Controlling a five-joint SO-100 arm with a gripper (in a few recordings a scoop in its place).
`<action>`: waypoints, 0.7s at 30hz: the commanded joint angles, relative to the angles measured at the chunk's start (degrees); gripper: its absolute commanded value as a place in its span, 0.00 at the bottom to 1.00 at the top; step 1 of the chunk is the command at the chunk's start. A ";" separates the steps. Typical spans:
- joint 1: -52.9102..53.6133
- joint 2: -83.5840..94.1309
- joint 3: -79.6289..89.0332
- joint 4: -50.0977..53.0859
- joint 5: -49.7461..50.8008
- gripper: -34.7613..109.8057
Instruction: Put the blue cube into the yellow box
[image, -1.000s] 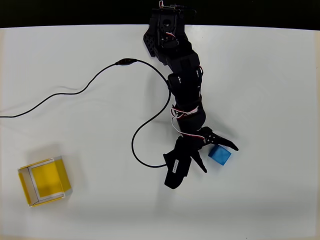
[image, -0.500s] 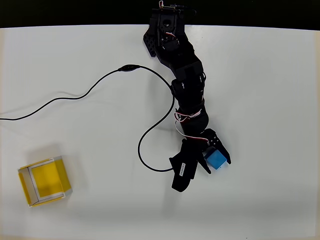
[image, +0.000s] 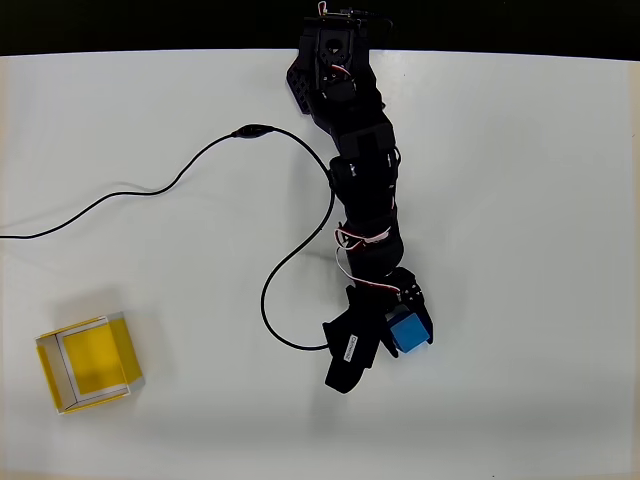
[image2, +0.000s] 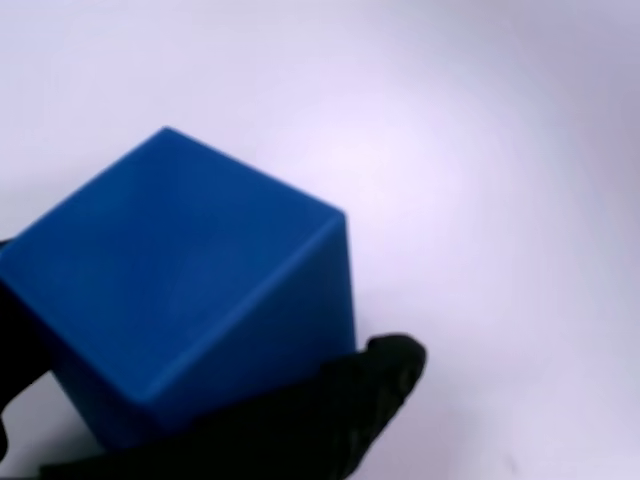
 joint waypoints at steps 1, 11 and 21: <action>5.54 11.78 -4.57 3.08 -1.85 0.31; 18.37 25.31 -5.80 9.58 -4.57 0.30; 36.56 35.16 -6.50 16.17 -4.83 0.30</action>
